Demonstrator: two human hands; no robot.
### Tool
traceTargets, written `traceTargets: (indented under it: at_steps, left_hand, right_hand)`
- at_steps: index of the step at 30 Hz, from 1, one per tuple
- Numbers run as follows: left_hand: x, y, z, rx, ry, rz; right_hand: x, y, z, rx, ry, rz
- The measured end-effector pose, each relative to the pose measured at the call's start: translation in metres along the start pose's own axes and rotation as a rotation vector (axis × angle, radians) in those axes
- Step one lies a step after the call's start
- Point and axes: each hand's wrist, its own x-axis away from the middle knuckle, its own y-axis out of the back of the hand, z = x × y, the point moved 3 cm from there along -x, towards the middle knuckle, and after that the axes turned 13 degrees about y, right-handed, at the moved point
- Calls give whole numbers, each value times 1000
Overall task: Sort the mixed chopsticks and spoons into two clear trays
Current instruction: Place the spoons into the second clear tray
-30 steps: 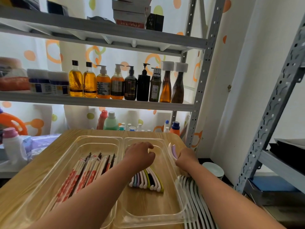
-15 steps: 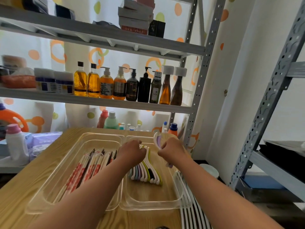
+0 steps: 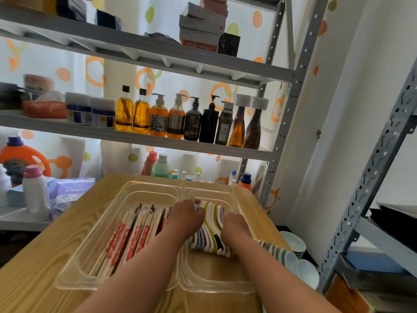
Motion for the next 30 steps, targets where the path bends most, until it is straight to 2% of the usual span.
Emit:
traceTargets:
  at_steps: [6,13,20,23,26,30]
  left_hand:
    - [0,-3,2,-39,-11,9]
    - [-4,-6,5,-44,-9,7]
    - [-6,-8,6,-58,-11,9]
    - [-7,-8,6,-70,-13,12]
    - [-7,-8,6,-84,-18,9]
    - [-7,-8,6,-75,-19,3]
  right_hand:
    - [-1,-5,-4,-128,-13,-50]
    - [-9,-11,0,93,58,193]
    - [-6,-7,-5,60,91,-61]
    - [-6,-10,-5,37,92,-32]
    - [-5,-8,-7,-137,57,-38]
    - [-2,-5,-7,-219,81,-38]
